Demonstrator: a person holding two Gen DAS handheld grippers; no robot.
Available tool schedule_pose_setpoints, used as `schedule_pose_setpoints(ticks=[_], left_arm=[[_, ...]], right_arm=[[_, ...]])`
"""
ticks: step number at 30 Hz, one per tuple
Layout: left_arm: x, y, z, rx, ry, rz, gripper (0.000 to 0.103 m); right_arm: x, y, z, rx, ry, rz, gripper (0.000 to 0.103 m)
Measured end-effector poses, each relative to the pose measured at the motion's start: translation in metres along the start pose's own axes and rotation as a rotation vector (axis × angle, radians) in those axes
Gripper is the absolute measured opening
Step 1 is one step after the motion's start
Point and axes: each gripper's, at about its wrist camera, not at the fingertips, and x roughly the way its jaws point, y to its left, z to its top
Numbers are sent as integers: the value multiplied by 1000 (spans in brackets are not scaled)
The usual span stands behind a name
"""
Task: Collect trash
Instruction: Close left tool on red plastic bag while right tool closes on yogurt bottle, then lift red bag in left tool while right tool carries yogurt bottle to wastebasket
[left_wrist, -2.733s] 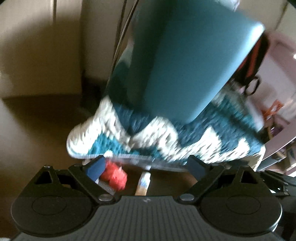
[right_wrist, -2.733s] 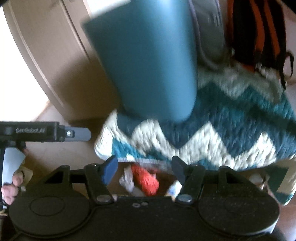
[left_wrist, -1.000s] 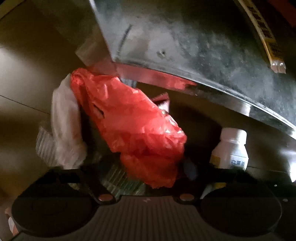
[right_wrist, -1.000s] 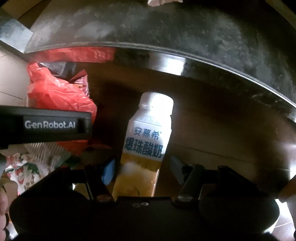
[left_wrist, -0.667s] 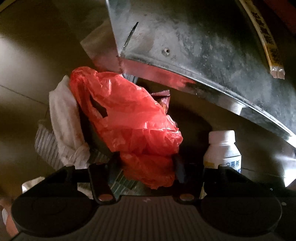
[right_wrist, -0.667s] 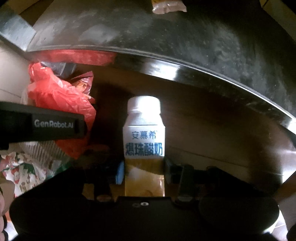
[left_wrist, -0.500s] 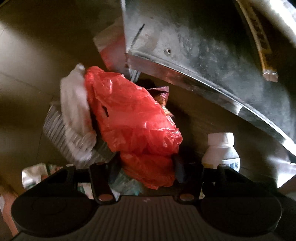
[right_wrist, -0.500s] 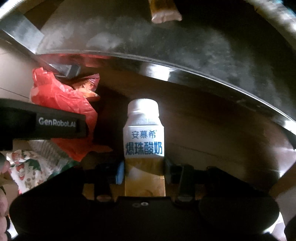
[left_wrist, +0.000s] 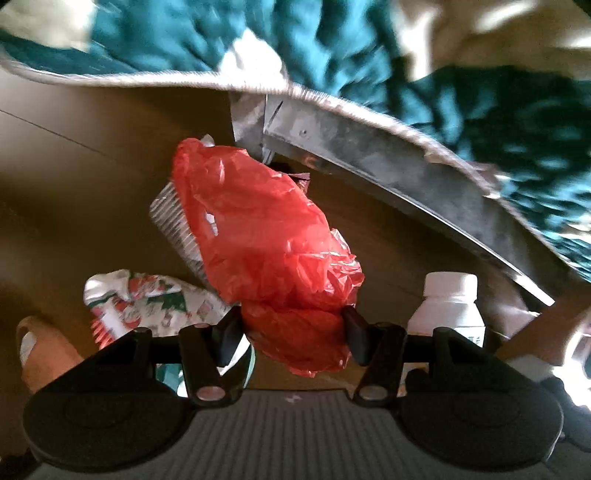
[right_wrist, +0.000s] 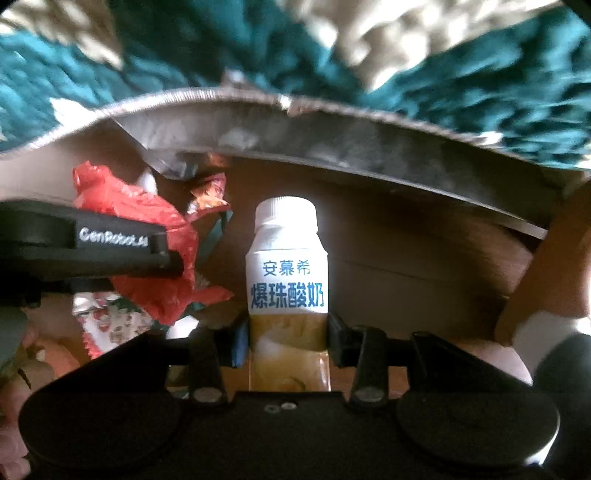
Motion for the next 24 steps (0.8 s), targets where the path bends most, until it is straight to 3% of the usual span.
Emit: schedule_pose_setpoints(ticks=[4,13,24], left_arm=[[-44,-1,-18,-3,-27,-15,57],[-140,-3,-64,56,-169,-72,57],[-274,-12,-108,130,-429,-188,57]], right_arm=[[-44,-2,-12,-1,-59,28,40],[-151,10,-43,-40,-223,83,40],[-274,18,-79,-104,-492,122,40]])
